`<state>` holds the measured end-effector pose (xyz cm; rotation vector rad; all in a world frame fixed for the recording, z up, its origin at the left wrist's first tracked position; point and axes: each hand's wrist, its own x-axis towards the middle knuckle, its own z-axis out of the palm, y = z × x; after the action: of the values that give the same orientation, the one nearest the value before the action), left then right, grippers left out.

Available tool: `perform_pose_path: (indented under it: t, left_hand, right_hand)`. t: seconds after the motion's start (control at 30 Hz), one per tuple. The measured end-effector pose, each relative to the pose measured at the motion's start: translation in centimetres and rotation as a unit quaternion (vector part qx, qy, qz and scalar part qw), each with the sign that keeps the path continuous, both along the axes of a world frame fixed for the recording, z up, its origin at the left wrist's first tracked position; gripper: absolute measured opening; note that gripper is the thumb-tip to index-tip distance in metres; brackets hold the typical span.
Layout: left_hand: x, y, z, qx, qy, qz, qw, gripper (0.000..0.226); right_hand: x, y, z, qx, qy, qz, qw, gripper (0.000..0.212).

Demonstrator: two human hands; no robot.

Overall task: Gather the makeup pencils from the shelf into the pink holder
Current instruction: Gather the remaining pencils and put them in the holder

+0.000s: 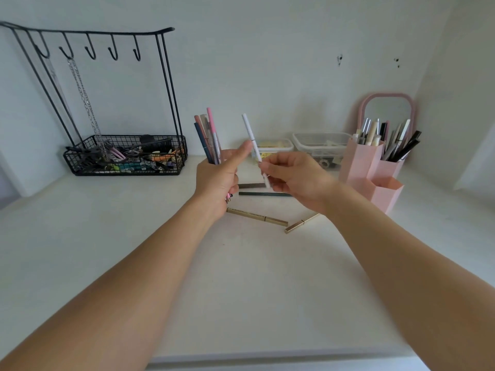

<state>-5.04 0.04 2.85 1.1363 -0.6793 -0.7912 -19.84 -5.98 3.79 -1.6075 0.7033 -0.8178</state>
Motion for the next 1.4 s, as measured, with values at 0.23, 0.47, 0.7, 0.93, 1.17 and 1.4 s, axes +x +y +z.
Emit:
perform_pose_path:
  t: [0.23, 0.47, 0.7, 0.93, 1.17, 1.4]
  left_hand:
    - [-0.8, 0.3, -0.6, 0.003, -0.064, -0.012, 0.998, 0.027]
    - [-0.6, -0.3, -1.1, 0.046, -0.114, 0.014, 0.992, 0.036]
    - [0.1, -1.0, -1.1, 0.018, -0.037, 0.011, 0.999, 0.028]
    - [1.0, -0.7, -0.3, 0.01, 0.035, 0.002, 0.999, 0.039]
    - [1.1, -0.6, -0.2, 0.024, 0.047, -0.006, 0.999, 0.042]
    - [0.9, -0.7, -0.4, 0.034, 0.034, -0.003, 0.999, 0.034]
  right_hand:
    - [1.5, 1.9, -1.0, -0.033, 0.0, 0.031, 0.999, 0.021]
    - [1.8, 2.4, -1.5, -0.014, -0.008, 0.029, 0.999, 0.016]
    - [0.3, -0.8, -0.7, -0.203, 0.152, -0.117, 0.96, 0.009]
    - [-2.2, -2.7, -0.7, -0.307, 0.371, -0.105, 0.87, 0.034]
    - [-2.0, -2.8, -1.2, -0.32, 0.409, -0.069, 0.852, 0.029]
    - [-2.0, -2.7, -1.2, -0.327, 0.4, -0.081, 0.852, 0.017]
